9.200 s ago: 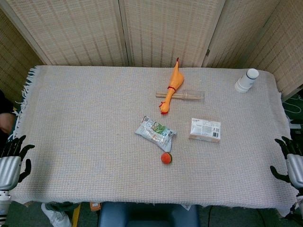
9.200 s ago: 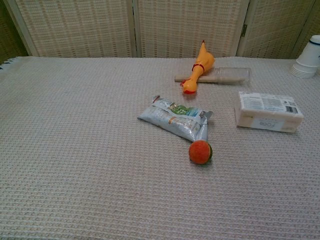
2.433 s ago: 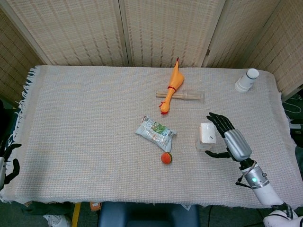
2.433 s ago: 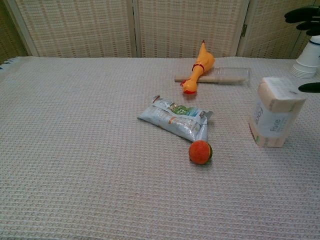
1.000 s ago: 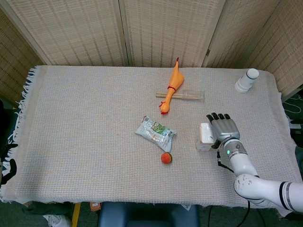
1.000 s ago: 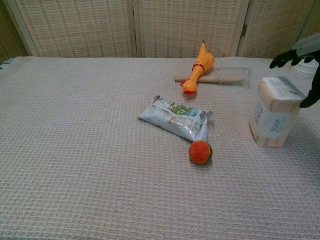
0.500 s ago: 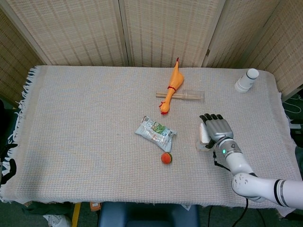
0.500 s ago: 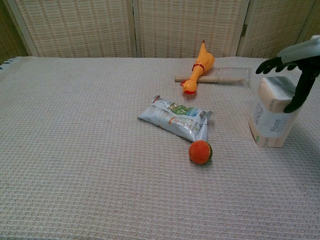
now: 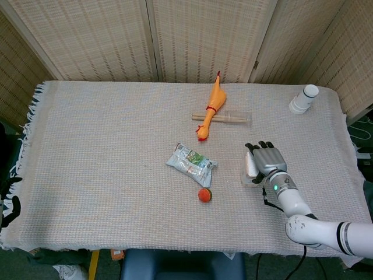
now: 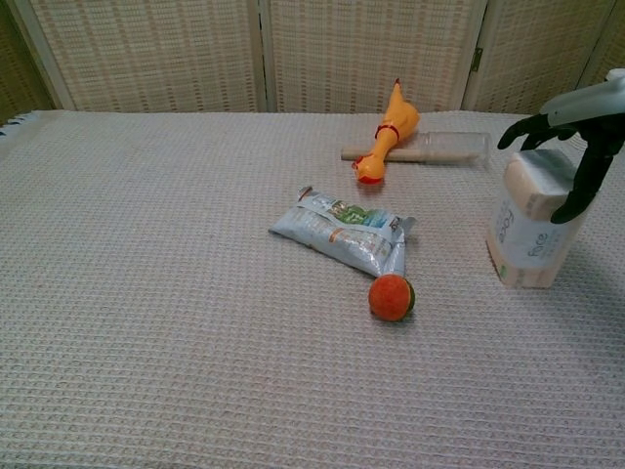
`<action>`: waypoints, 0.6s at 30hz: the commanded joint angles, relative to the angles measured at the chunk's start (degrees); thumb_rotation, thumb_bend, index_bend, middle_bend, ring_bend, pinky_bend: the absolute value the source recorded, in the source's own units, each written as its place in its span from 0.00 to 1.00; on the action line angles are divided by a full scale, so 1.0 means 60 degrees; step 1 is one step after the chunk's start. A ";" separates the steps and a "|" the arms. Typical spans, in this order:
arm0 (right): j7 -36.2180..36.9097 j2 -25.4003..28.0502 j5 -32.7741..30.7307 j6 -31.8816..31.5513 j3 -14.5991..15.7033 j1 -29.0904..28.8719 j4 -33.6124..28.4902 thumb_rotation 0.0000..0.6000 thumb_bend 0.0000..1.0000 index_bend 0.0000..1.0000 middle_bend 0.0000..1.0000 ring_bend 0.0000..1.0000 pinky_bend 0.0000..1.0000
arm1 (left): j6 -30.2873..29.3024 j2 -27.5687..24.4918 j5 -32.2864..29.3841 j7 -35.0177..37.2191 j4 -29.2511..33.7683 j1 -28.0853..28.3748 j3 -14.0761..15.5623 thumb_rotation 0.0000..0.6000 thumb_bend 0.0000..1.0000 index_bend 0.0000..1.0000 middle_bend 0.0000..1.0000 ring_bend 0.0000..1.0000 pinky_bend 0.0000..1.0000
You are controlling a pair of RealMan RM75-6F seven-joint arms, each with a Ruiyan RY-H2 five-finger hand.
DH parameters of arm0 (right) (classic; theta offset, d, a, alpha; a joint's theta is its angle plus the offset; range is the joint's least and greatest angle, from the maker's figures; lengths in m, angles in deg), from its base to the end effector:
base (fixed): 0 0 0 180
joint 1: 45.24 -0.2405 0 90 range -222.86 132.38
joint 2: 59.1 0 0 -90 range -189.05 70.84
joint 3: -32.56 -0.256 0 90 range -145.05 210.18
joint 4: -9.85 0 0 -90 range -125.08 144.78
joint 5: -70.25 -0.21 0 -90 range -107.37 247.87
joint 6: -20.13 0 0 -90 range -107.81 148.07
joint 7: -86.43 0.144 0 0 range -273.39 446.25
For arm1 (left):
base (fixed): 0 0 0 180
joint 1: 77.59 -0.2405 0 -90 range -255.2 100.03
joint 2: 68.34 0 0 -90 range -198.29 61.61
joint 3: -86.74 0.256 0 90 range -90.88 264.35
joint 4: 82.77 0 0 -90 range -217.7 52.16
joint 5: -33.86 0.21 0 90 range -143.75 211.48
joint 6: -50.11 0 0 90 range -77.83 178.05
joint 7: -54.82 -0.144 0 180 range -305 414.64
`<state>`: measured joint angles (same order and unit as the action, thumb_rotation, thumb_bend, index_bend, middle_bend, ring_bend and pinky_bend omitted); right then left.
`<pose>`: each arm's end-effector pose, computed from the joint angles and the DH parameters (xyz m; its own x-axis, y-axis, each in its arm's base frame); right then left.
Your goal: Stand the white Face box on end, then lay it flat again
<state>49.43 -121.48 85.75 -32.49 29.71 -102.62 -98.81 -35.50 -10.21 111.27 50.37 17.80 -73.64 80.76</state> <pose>-0.1665 -0.3460 0.0843 0.4746 -0.5266 0.7053 -0.8461 -0.0519 0.5306 -0.3065 0.1842 0.1945 0.4165 -0.0408 0.9082 0.9026 0.1378 -0.4078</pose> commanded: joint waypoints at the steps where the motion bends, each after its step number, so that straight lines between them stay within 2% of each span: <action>1: 0.0116 0.0015 0.0154 0.0075 0.0019 0.0020 0.0039 1.00 0.09 0.12 0.18 0.08 0.00 | 0.0009 0.0005 0.0004 -0.0011 0.0004 0.0005 0.0003 1.00 0.62 0.27 0.00 0.00 0.08; 5: 0.0197 -0.0021 0.0279 0.0071 0.0050 0.0016 0.0088 1.00 0.09 0.16 0.22 0.09 0.00 | 0.0010 0.0010 0.0034 -0.0030 0.0009 0.0005 0.0020 1.00 0.62 0.27 0.00 0.00 0.08; 10: 0.0300 -0.0111 0.0423 0.0000 0.0087 0.0035 0.0189 1.00 0.09 0.26 0.26 0.11 0.00 | 0.0026 0.0006 -0.0019 -0.0020 0.0004 0.0005 0.0005 1.00 0.62 0.27 0.00 0.00 0.08; 14: 0.0328 -0.0149 0.0479 -0.0029 0.0143 0.0047 0.0248 1.00 0.10 0.28 0.27 0.11 0.00 | 0.0036 0.0009 -0.0034 -0.0031 -0.0001 0.0009 0.0002 1.00 0.62 0.27 0.00 0.00 0.08; 18: 0.0412 -0.0153 0.0680 -0.0136 0.0145 0.0105 0.0278 1.00 0.18 0.30 0.30 0.15 0.00 | 0.0062 0.0016 -0.0032 -0.0060 0.0007 0.0021 0.0012 1.00 0.62 0.27 0.00 0.00 0.08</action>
<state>51.74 -122.39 89.53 -33.09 30.59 -102.12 -97.19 -35.12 -10.12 111.08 50.00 17.83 -73.52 80.83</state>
